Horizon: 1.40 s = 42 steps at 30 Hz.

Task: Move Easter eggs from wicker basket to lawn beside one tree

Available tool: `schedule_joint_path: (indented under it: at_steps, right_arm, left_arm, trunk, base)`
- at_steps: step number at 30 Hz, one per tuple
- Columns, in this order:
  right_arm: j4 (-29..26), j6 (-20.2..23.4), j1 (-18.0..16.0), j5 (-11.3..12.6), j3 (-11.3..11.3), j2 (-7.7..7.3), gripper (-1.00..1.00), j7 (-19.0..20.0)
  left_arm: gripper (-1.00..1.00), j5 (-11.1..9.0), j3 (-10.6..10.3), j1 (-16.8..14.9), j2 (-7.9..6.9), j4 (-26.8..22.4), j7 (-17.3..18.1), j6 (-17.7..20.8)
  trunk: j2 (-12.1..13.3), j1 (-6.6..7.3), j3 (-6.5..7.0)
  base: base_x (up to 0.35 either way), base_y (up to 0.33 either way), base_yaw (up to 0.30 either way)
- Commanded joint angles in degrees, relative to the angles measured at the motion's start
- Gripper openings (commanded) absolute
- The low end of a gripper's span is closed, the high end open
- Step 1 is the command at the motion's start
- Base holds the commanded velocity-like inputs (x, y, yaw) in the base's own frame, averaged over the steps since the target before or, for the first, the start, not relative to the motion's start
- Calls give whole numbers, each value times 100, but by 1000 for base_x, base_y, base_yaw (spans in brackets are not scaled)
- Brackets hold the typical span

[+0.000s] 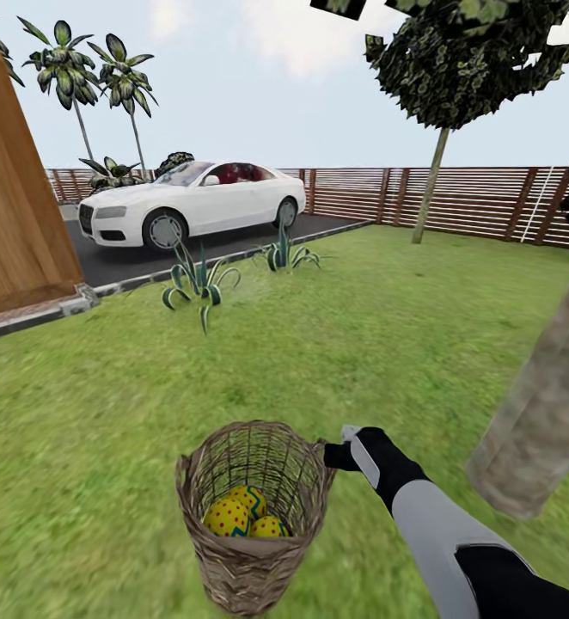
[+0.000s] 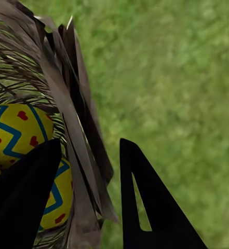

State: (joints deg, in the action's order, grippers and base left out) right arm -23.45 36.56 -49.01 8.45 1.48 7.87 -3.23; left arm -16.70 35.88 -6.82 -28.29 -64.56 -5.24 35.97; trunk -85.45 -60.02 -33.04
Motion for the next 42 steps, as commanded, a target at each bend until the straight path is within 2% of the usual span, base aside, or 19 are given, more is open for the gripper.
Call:
schedule_joint_path:
  at_steps: [1, 14, 18, 25, 29, 36, 42]
  right_arm:
    - [-10, 21, -4, 121, 27, 4, -100, -29]
    - [-10, 20, -4, 121, 41, -3, -100, -29]
    - [-15, 18, -4, 127, 52, -12, -100, -29]
    - [-11, 13, -4, 139, 54, -13, -100, -29]
    - [-10, 10, -4, 139, 48, -6, -100, -29]
    - [-10, -16, -4, 139, 58, -12, -100, -40]
    - [-10, -24, 5, 139, 61, -14, -100, -43]
  left_arm:
    - [100, -61, -2, -3, -1, -4, -47, 24]
    - [100, -62, -2, -3, 3, -17, -61, 84]
    - [100, -64, -4, -4, 18, -339, -95, 104]
    - [100, -70, -2, -4, 49, -617, -100, 111]
    - [100, -68, -2, -11, 38, -848, -100, 424]
    - [100, -66, -4, -31, -30, -873, -96, 797]
    - [100, -78, 4, -30, -5, -864, -51, 826]
  trunk:
    - [-3, -3, -6]
    - [-3, -3, -6]
    - [-3, -3, -6]
    - [-284, -157, -131]
    - [-444, -244, -203]
    - [-725, -398, -329]
    - [-966, -530, -437]
  base:
    - [298, 174, 0]
    - [224, 113, 0]
    - [7, 2, 0]
    - [0, 0, -45]
    - [0, 0, -181]
    - [0, 0, -16]
    - [0, 0, 0]
